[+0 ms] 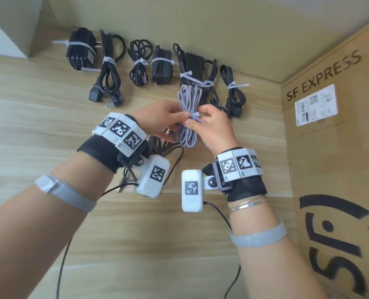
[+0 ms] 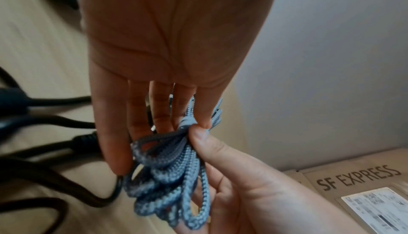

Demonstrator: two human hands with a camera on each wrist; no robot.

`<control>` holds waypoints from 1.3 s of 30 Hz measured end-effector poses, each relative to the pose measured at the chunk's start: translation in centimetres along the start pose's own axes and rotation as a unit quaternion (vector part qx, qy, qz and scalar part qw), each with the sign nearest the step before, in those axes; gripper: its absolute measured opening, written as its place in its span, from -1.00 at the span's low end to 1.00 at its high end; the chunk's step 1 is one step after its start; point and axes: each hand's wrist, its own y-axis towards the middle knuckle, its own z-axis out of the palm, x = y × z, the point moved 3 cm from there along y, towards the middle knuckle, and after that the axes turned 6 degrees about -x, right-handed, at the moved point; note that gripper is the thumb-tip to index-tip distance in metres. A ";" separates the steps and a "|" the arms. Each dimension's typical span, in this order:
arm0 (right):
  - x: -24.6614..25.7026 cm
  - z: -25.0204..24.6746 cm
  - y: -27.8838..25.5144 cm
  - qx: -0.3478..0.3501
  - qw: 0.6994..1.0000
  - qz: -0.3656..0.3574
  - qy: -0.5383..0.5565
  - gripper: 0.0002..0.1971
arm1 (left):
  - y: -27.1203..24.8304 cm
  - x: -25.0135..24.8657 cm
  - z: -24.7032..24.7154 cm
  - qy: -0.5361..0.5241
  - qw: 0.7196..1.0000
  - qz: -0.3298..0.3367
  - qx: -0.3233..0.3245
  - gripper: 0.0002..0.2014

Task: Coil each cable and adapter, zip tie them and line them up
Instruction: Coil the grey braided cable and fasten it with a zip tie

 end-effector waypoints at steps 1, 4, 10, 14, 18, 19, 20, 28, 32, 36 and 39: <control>-0.1 -0.8 0.1 -0.008 1.000 0.001 -0.001 -0.65 | 0.3 -0.6 0.7 0.007 1.000 -0.003 0.007 -0.73; -0.5 -3.2 0.5 -0.024 1.000 0.002 -0.008 -0.76 | 1.3 -2.4 2.6 0.015 1.000 -0.004 0.015 -0.74; -1.4 -7.5 1.8 -0.028 0.999 0.015 -0.030 -0.39 | 3.9 -6.3 6.5 -0.002 0.999 0.019 0.039 -0.81; -2.4 -10.5 3.4 -0.074 0.996 0.020 -0.044 -0.36 | 6.1 -8.3 8.9 -0.015 0.997 0.052 0.045 -0.83; -3.1 -12.5 5.3 -0.141 0.989 0.046 -0.001 -0.33 | 8.6 -10.0 10.5 -0.055 0.995 0.068 0.038 -0.84; -3.2 -12.9 5.8 -0.152 0.987 0.049 0.004 -0.34 | 9.3 -10.3 10.8 -0.051 0.995 0.073 0.035 -0.88; -3.3 -13.3 6.5 -0.158 0.986 0.048 0.000 -0.35 | 10.0 -10.6 11.0 -0.040 0.996 0.079 0.032 -0.91; -5.0 -13.6 10.0 -0.166 0.984 0.062 -0.033 -0.29 | 13.5 -10.2 12.4 0.038 0.995 0.095 0.015 -0.70; -5.7 -14.0 11.2 -0.166 0.981 0.066 -0.076 -0.37 | 14.3 -9.7 12.7 0.060 0.994 0.088 0.012 -0.66; -6.4 -13.4 12.2 -0.193 0.978 0.063 -0.051 -0.47 | 14.8 -9.3 12.7 0.077 0.993 0.090 0.009 -0.65; -7.1 -12.9 12.8 -0.208 0.975 0.068 -0.047 -0.56 | 15.1 -9.3 12.4 0.079 0.992 0.093 0.017 -0.64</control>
